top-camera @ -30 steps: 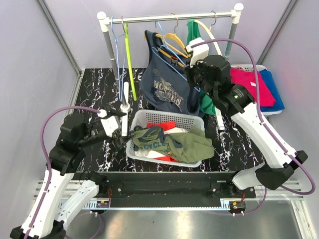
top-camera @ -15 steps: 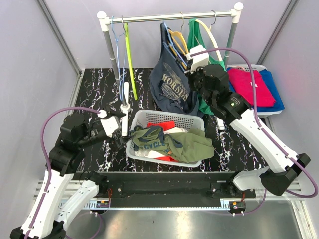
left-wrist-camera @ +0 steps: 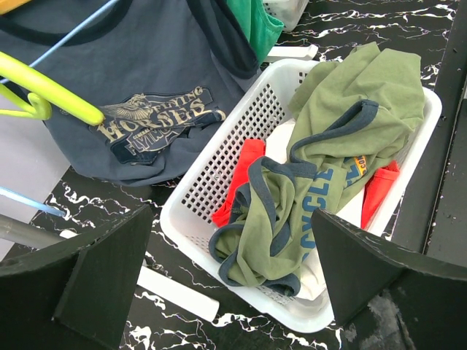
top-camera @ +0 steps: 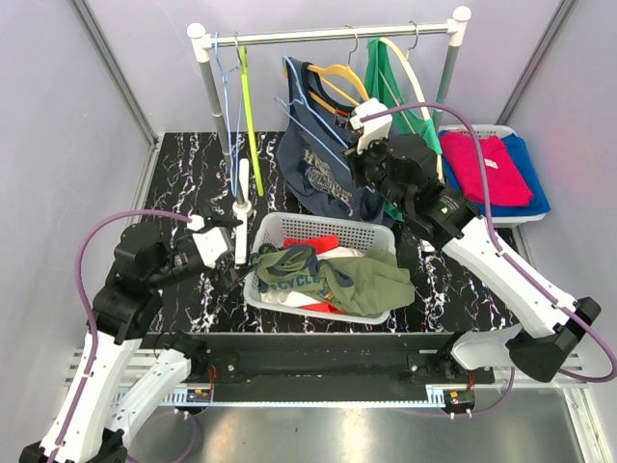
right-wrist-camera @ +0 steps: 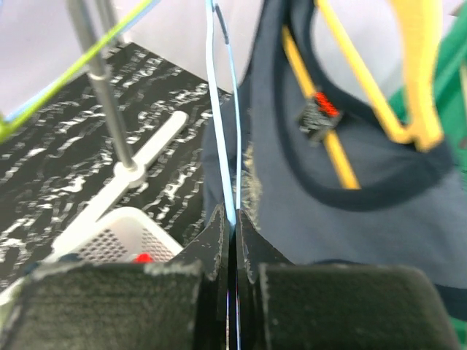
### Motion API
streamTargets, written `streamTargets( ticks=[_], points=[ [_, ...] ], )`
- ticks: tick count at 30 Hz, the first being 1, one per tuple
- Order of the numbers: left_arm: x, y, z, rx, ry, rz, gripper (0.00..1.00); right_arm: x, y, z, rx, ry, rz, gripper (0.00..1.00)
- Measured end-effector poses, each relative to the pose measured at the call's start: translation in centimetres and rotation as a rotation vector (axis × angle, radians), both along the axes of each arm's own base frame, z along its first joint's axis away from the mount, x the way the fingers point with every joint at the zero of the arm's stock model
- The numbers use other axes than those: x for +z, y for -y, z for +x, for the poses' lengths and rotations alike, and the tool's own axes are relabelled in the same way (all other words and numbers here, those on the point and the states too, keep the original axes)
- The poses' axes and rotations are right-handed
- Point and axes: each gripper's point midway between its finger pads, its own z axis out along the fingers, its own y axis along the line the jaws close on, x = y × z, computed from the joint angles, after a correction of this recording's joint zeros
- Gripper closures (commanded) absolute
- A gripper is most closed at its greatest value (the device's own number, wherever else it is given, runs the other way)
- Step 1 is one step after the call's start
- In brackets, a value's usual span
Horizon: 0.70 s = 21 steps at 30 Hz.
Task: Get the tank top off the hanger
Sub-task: Place the hanger at the clothesline.
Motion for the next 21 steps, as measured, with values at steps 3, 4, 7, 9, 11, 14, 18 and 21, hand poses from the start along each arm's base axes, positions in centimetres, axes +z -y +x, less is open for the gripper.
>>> streamTargets(
  ticks=[3,4,7,9,11,14,18,21],
  points=[
    [0.0,0.0,0.0,0.001,0.001,0.000,0.01,0.3,-0.9,-0.4,0.026,0.002,0.034,1.00],
    [0.0,0.0,0.0,0.001,0.001,0.000,0.01,0.7,-1.2,-0.5,0.032,0.009,0.049,1.00],
    [0.1,0.0,-0.1,0.002,0.003,-0.001,0.01,1.8,-2.1,-0.8,0.051,0.036,0.091,1.00],
    [0.2,-0.1,-0.1,0.003,0.009,-0.003,0.01,2.3,-2.6,-0.9,0.059,0.049,0.112,1.00],
    [0.4,-0.2,-0.4,0.005,0.022,-0.006,0.01,2.7,-3.0,-0.9,0.066,0.059,0.125,1.00],
    [0.6,-0.3,-0.5,0.006,0.032,-0.010,0.01,3.3,-3.5,-0.7,0.068,0.069,0.135,1.00],
    [0.6,-0.3,-0.6,0.006,0.031,-0.010,0.01,4.7,-4.0,0.6,0.033,0.093,0.157,1.00],
    [0.6,-0.3,-0.6,0.006,0.032,-0.010,0.01,5.2,-4.4,1.5,0.008,0.103,0.168,1.00]
  ],
)
